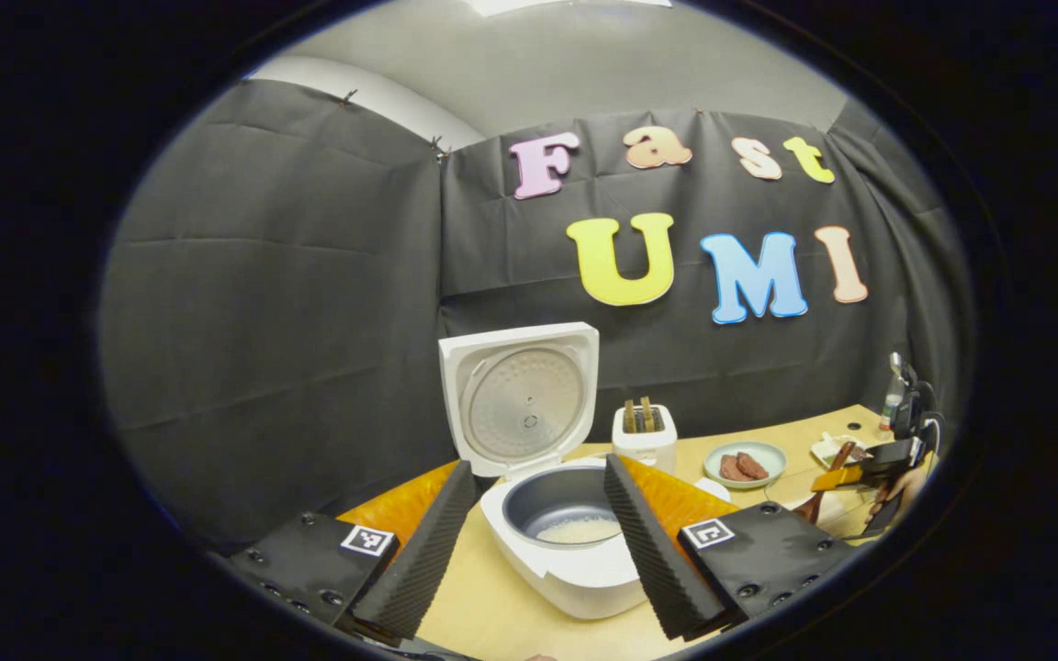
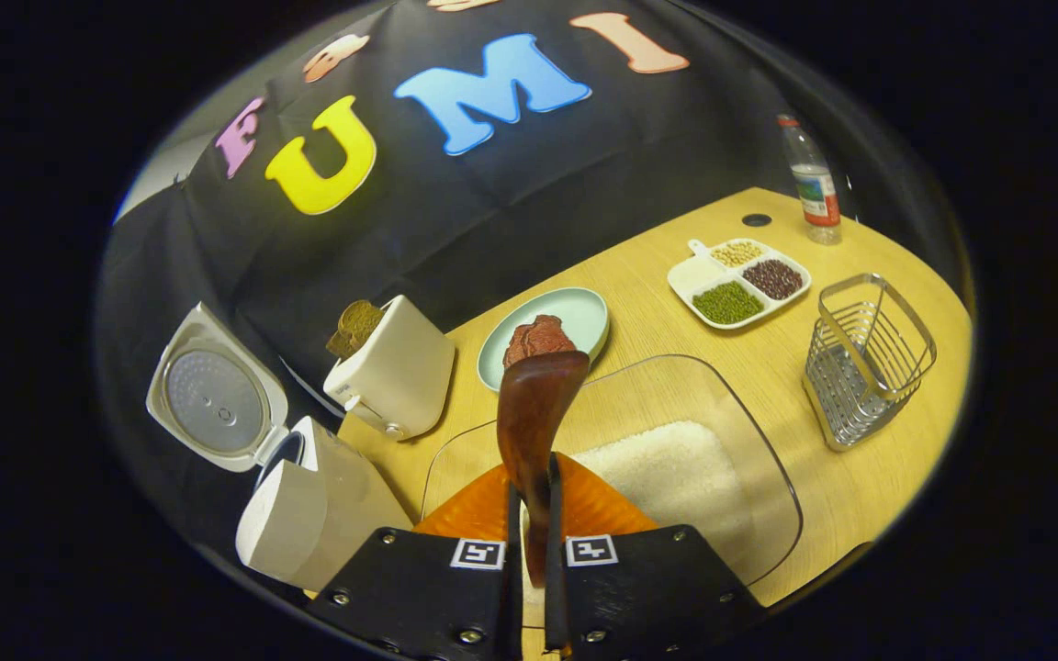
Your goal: Close the left gripper, press the button to open the rice cooker; take a wooden spoon from the chopstick holder with the right hand, scoop a spoonful of rice and pour it into the rice cooker, then put the wooden spoon back into the chopstick holder.
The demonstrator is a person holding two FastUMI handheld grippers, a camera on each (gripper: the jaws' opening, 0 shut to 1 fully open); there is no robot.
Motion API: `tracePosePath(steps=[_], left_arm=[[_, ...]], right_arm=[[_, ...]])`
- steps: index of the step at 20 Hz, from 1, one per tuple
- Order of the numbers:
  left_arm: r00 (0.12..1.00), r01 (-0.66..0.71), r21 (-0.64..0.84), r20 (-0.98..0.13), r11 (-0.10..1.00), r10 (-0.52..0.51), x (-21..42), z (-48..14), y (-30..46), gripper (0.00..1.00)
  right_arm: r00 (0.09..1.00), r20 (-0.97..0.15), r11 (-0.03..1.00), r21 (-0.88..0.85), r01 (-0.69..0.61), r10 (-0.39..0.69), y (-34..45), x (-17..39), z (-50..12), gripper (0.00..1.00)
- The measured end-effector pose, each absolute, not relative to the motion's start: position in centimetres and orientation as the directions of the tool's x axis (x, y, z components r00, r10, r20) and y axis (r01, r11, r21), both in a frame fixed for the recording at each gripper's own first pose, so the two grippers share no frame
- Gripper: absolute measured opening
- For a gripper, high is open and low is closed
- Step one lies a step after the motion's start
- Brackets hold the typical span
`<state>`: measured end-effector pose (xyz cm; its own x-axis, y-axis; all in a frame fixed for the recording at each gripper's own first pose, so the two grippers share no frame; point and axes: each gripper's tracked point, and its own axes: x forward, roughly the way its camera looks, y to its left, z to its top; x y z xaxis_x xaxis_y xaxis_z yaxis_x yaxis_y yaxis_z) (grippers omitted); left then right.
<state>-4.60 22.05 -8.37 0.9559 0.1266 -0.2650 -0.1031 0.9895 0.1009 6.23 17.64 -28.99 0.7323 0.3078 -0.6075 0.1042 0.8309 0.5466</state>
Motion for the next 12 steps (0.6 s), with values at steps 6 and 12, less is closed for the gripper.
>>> tracePosePath(steps=[6,12], left_arm=[[0.961,-0.083,0.115,-0.254,0.99,0.11,-4.6,-7.7,21.4,1.0],[0.966,-0.083,0.081,-0.237,0.993,0.1,-4.5,-7.5,21.1,1.0]], right_arm=[[0.765,-0.555,0.68,0.7,0.218,0.326,14.5,6.5,-28.2,0.1],[0.802,-0.465,0.543,0.811,0.217,0.375,14.3,7.0,-23.8,0.1]])
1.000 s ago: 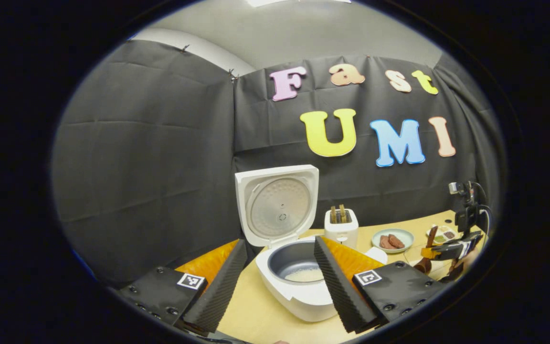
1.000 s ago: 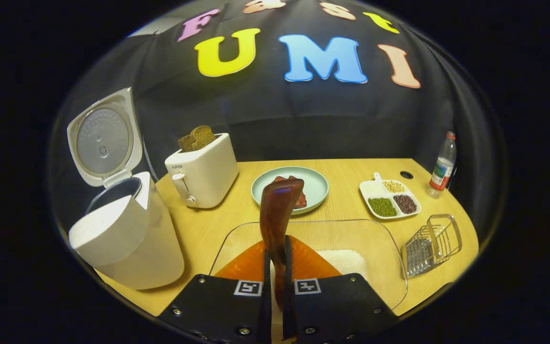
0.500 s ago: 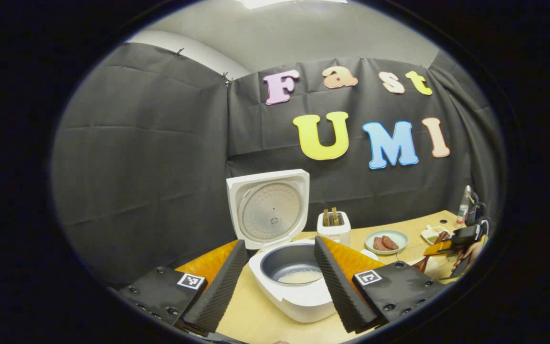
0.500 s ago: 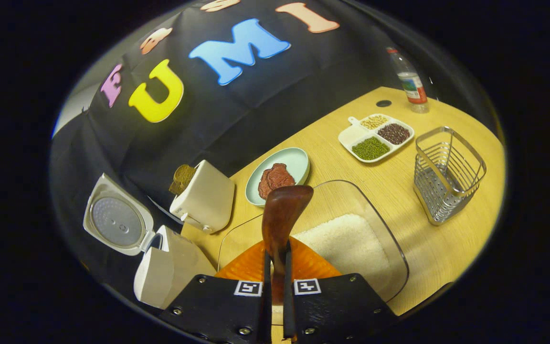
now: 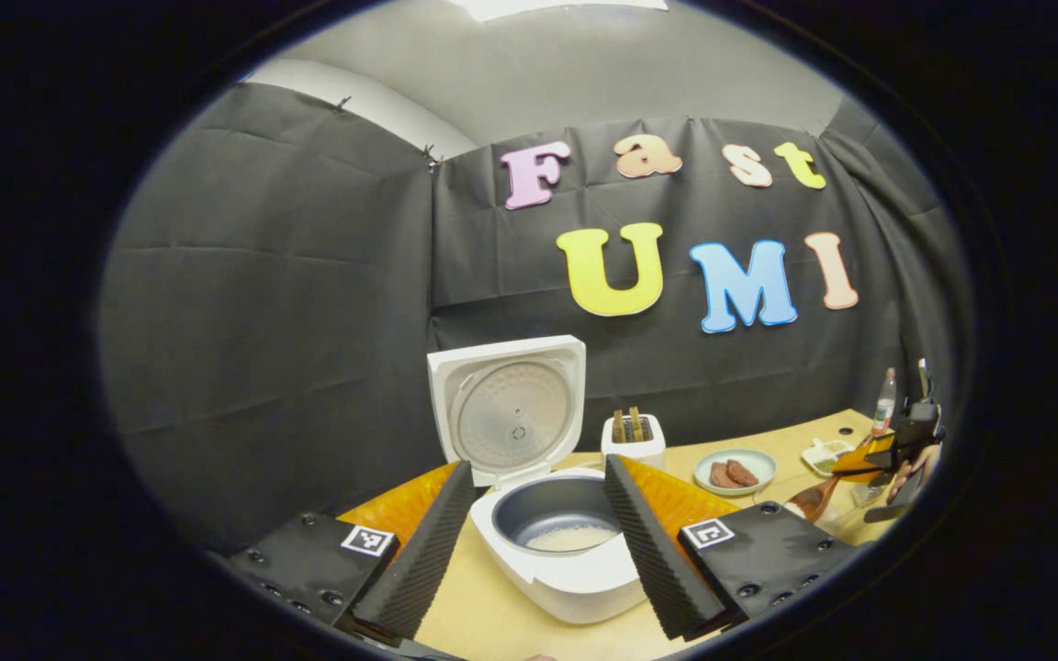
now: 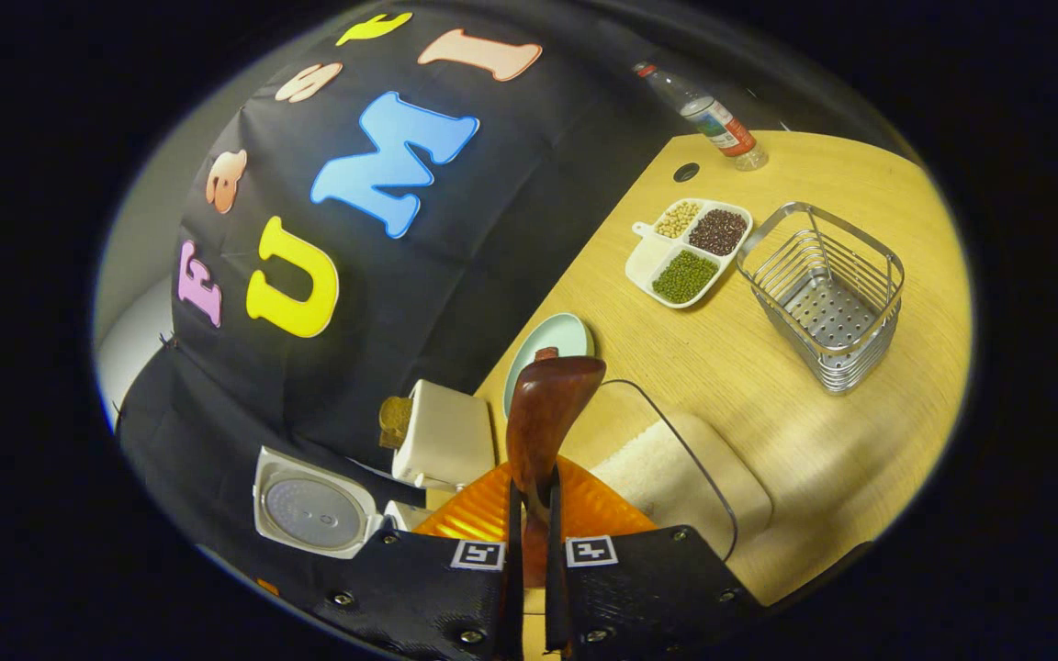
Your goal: Close the left gripper, press the button to open the rice cooker; take a wooden spoon from the chopstick holder with the right hand, scoop a spoonful of rice and pour it into the rice cooker, then put the wooden spoon back into the chopstick holder.
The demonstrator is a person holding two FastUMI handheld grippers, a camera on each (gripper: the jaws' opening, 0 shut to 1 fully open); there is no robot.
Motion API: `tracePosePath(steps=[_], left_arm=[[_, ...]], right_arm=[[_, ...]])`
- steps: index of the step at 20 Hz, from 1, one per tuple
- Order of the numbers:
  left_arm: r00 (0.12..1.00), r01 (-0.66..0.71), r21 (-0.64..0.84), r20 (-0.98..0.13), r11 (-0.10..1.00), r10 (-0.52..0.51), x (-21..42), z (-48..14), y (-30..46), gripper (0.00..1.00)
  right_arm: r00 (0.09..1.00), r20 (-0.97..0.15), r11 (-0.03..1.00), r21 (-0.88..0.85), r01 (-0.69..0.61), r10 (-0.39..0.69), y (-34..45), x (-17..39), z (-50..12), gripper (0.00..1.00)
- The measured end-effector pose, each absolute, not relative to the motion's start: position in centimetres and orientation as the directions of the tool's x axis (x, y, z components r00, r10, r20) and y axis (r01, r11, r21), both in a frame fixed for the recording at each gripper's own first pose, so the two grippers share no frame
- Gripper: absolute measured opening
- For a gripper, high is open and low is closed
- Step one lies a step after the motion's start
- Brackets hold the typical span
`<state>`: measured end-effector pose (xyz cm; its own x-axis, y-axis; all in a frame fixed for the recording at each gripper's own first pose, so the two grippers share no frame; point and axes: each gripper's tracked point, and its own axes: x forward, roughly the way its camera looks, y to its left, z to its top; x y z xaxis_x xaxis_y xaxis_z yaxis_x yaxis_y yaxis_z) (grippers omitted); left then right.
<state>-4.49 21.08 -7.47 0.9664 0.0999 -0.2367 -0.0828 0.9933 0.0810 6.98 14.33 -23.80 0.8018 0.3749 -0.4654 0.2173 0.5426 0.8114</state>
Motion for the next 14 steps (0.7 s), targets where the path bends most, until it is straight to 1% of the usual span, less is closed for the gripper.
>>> tracePosePath(steps=[4,5,8,9,10,12,14], left_arm=[[0.966,-0.093,0.061,-0.235,0.994,0.105,-4.6,-7.8,21.5,1.0],[0.966,-0.098,0.056,-0.236,0.994,0.109,-4.6,-7.9,21.8,0.98],[0.961,-0.122,0.044,-0.244,0.992,0.129,-5.1,-8.4,22.8,0.98],[0.96,-0.13,0.042,-0.246,0.991,0.137,-5.3,-8.5,23.2,1.0],[0.958,-0.139,0.043,-0.247,0.989,0.146,-5.5,-8.6,23.6,0.98],[0.953,-0.16,0.052,-0.251,0.986,0.168,-5.8,-8.9,24.7,0.98],[0.948,-0.184,0.053,-0.254,0.981,0.192,-6.2,-9.0,25.7,0.98]], right_arm=[[0.809,-0.412,0.5,0.849,0.173,0.42,15.5,7.2,-20.8,0.1],[0.809,-0.394,0.484,0.86,0.159,0.436,16.1,7.4,-20.0,0.1],[0.809,-0.345,0.44,0.89,0.12,0.476,17.9,8.4,-17.3,0.1],[0.806,-0.337,0.441,0.891,0.107,0.487,18.6,8.8,-16.7,0.1],[0.802,-0.332,0.447,0.89,0.092,0.497,19.5,8.8,-16.2,0.1],[0.793,-0.319,0.447,0.892,0.067,0.518,21.2,9.1,-15.5,0.1],[0.782,-0.297,0.422,0.906,0.049,0.548,23.1,9.6,-14.7,0.1]])
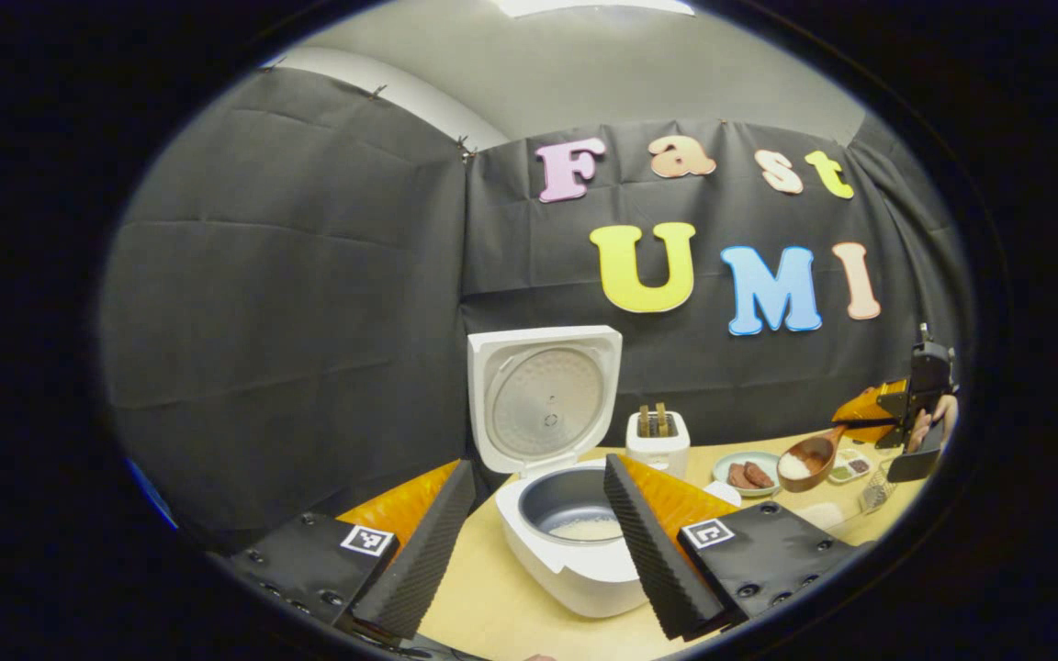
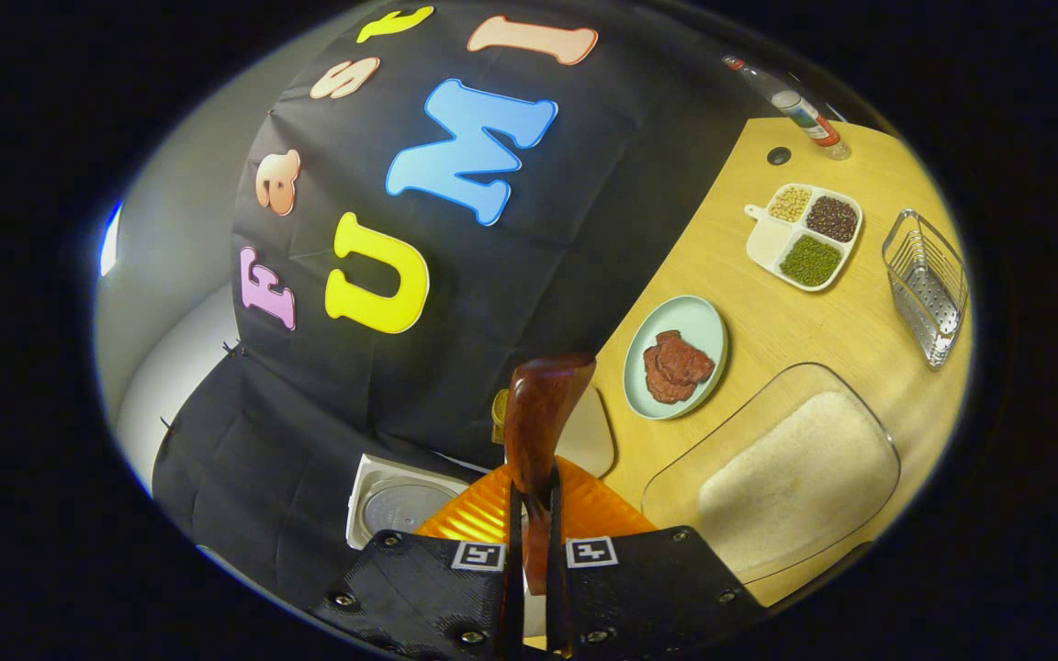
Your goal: Close the left gripper, press the button to open the rice cooker; take a wooden spoon from the chopstick holder with the right hand, scoop a spoonful of rice and pour it into the rice cooker, then put the wooden spoon back into the chopstick holder.
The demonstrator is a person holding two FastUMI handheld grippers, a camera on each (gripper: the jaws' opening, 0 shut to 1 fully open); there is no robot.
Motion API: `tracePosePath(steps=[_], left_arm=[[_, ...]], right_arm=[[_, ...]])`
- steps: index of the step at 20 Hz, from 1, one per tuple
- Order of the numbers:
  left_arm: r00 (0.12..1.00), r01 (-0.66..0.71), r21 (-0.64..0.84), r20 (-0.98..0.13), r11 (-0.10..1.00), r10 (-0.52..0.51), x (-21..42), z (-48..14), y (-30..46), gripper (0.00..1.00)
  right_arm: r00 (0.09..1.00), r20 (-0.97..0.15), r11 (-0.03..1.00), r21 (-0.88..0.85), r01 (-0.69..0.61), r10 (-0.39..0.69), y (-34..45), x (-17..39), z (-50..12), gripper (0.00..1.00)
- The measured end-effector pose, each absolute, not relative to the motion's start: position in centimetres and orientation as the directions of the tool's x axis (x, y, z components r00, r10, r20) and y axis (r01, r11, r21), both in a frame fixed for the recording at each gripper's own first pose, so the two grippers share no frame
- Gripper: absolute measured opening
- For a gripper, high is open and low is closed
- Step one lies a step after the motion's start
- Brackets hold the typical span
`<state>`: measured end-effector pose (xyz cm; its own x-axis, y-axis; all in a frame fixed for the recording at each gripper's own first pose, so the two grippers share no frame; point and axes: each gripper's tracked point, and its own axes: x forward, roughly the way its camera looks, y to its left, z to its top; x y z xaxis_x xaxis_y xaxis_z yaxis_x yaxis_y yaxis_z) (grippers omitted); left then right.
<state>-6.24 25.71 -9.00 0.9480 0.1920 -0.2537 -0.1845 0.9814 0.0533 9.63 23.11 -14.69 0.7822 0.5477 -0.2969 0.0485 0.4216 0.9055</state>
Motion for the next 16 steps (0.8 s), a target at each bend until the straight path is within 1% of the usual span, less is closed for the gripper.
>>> tracePosePath(steps=[2,3,4,9,10,11,12,16], left_arm=[[0.941,-0.208,0.054,-0.261,0.977,0.215,-6.7,-9.1,26.8,0.98],[0.938,-0.22,0.057,-0.263,0.974,0.227,-7.1,-9.2,27.3,1.0],[0.934,-0.231,0.062,-0.265,0.971,0.239,-7.3,-9.3,27.7,0.98],[0.916,-0.283,0.084,-0.27,0.955,0.295,-8.6,-9.2,30.2,0.98],[0.912,-0.291,0.087,-0.274,0.953,0.304,-9.0,-9.4,30.7,1.0],[0.909,-0.3,0.091,-0.276,0.95,0.313,-9.4,-9.4,31.2,1.0],[0.904,-0.309,0.095,-0.279,0.946,0.323,-9.7,-9.5,31.5,0.98],[0.883,-0.354,0.108,-0.29,0.929,0.37,-11.2,-9.6,33.8,0.98]], right_arm=[[0.769,-0.278,0.4,0.916,0.032,0.576,25.2,10.2,-14.0,0.1],[0.761,-0.275,0.397,0.917,0.025,0.588,26.1,10.4,-13.7,0.1],[0.754,-0.273,0.399,0.917,0.016,0.598,27.1,10.5,-13.6,0.1],[0.715,-0.244,0.388,0.921,-0.04,0.655,32.5,11.4,-12.3,0.1],[0.706,-0.243,0.39,0.919,-0.05,0.665,33.7,11.5,-12.3,0.1],[0.697,-0.245,0.397,0.916,-0.062,0.674,34.9,11.7,-12.4,0.1],[0.69,-0.248,0.407,0.91,-0.074,0.68,36.1,11.8,-12.5,0.09],[0.657,-0.274,0.455,0.883,-0.119,0.703,40.9,12.1,-13.5,0.09]])
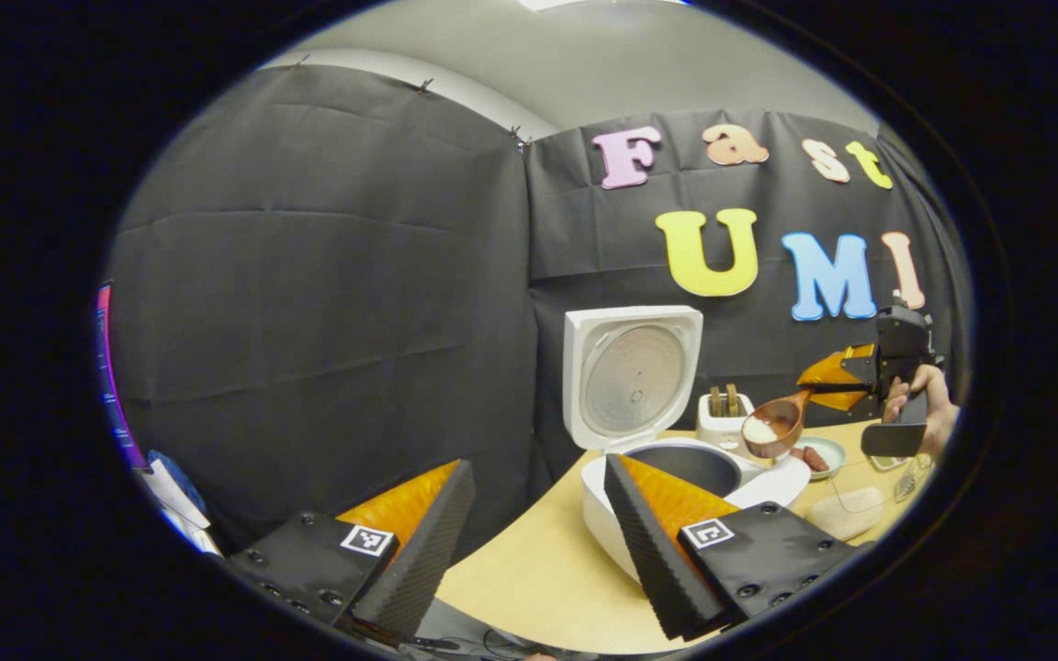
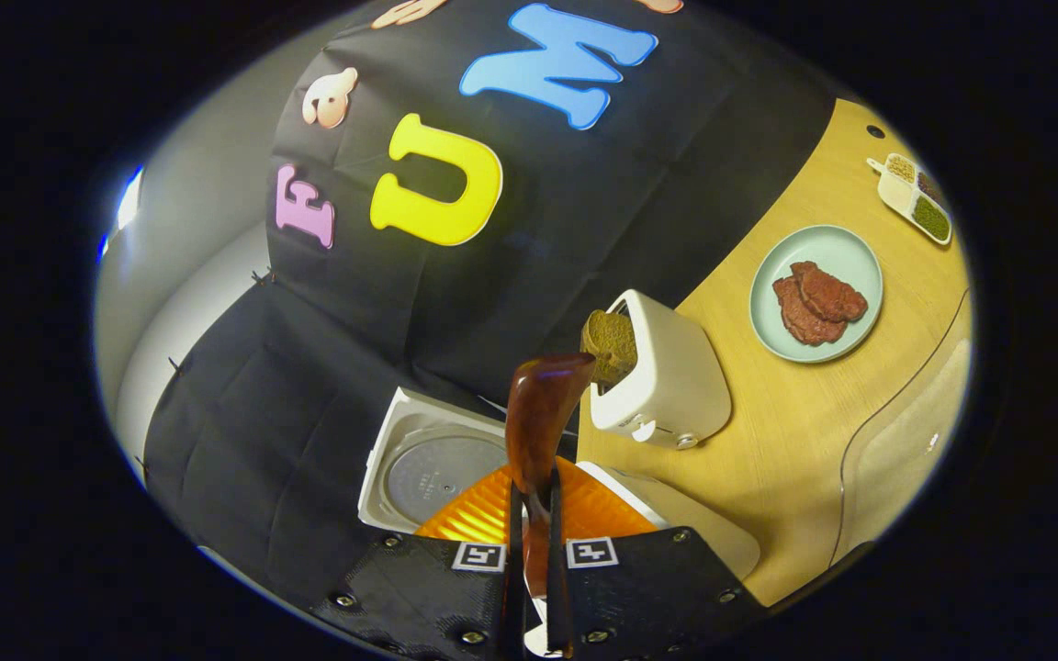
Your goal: Close the left gripper, press the button to open the rice cooker; take a wooden spoon from the chopstick holder with the right hand, scoop a spoonful of rice and pour it into the rice cooker, then put the wooden spoon back into the chopstick holder.
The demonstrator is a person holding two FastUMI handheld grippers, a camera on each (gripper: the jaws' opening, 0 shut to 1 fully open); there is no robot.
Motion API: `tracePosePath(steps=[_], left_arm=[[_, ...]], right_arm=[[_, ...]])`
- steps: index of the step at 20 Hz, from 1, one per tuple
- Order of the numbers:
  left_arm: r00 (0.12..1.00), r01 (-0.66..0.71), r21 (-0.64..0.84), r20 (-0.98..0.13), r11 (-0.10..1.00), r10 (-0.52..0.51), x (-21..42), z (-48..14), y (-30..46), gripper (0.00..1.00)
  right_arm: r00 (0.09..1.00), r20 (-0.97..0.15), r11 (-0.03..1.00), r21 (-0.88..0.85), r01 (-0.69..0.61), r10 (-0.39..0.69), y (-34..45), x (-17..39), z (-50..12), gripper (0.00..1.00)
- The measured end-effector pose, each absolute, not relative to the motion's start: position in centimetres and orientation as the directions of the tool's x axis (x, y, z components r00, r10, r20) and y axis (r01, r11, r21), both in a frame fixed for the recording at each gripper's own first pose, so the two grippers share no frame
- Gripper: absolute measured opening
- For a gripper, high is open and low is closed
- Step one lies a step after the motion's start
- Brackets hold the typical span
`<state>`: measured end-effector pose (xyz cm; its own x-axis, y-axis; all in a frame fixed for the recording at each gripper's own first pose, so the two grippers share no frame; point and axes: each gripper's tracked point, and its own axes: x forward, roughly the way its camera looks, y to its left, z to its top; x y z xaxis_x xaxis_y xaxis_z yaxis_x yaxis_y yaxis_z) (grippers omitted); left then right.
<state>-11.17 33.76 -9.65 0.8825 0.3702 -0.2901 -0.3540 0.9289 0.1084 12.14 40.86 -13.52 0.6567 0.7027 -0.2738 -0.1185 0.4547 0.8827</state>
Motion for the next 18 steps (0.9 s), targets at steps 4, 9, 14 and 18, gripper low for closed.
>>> tracePosePath(steps=[4,9,14,18], left_arm=[[0.858,-0.405,0.115,-0.296,0.907,0.42,-12.9,-9.9,35.9,0.98],[0.828,-0.457,0.119,-0.307,0.882,0.47,-14.9,-10.2,37.7,1.0],[0.806,-0.492,0.119,-0.313,0.863,0.502,-16.4,-10.5,38.6,0.98],[0.792,-0.513,0.112,-0.32,0.851,0.52,-17.0,-10.8,39.0,0.98]], right_arm=[[0.633,-0.308,0.512,0.843,-0.165,0.711,44.7,12.4,-14.8,0.1],[0.602,-0.364,0.613,0.74,-0.277,0.711,49.2,12.4,-16.2,0.1],[0.589,-0.426,0.715,0.539,-0.445,0.687,51.9,11.7,-17.3,0.1],[0.602,-0.444,0.746,0.345,-0.569,0.664,53.2,11.5,-17.6,0.1]])
